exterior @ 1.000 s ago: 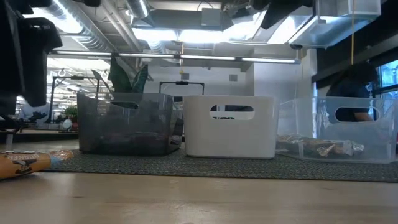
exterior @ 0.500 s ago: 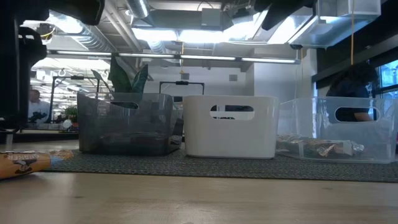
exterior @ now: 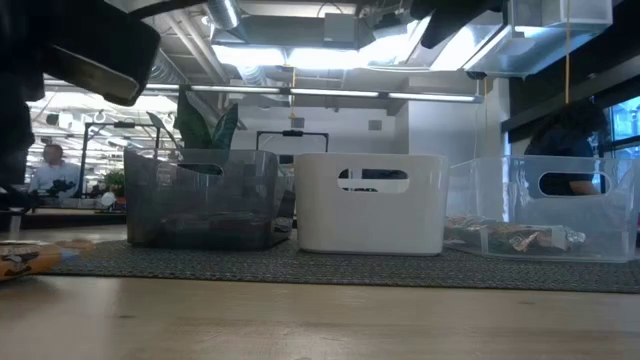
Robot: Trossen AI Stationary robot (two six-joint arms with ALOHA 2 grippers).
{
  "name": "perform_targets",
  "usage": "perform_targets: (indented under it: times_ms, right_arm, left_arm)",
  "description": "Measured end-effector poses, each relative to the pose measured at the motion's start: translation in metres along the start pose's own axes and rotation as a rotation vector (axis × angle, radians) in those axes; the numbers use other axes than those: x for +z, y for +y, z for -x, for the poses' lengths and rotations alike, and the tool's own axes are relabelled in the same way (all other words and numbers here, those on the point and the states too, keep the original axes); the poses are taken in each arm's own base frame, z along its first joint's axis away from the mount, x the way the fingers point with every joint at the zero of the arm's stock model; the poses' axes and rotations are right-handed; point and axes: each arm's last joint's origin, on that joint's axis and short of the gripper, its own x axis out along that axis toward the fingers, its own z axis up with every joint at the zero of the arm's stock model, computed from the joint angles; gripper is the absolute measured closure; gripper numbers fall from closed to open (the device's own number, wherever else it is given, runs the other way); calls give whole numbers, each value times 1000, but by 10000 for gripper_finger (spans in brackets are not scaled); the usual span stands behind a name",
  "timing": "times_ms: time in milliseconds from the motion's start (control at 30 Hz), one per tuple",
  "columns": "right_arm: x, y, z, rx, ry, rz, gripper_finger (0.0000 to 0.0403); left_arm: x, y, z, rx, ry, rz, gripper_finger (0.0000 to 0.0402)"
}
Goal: Pick and place Granola Bars by type
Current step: Put the yellow granola bar into the transparent bin
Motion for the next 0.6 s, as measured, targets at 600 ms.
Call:
perform_targets:
  times_ms: [600]
  right_arm:
    - [-1, 1, 0, 20, 21, 2, 159]
  left_arm:
    - [-2, 0, -3, 8, -6, -9, 161]
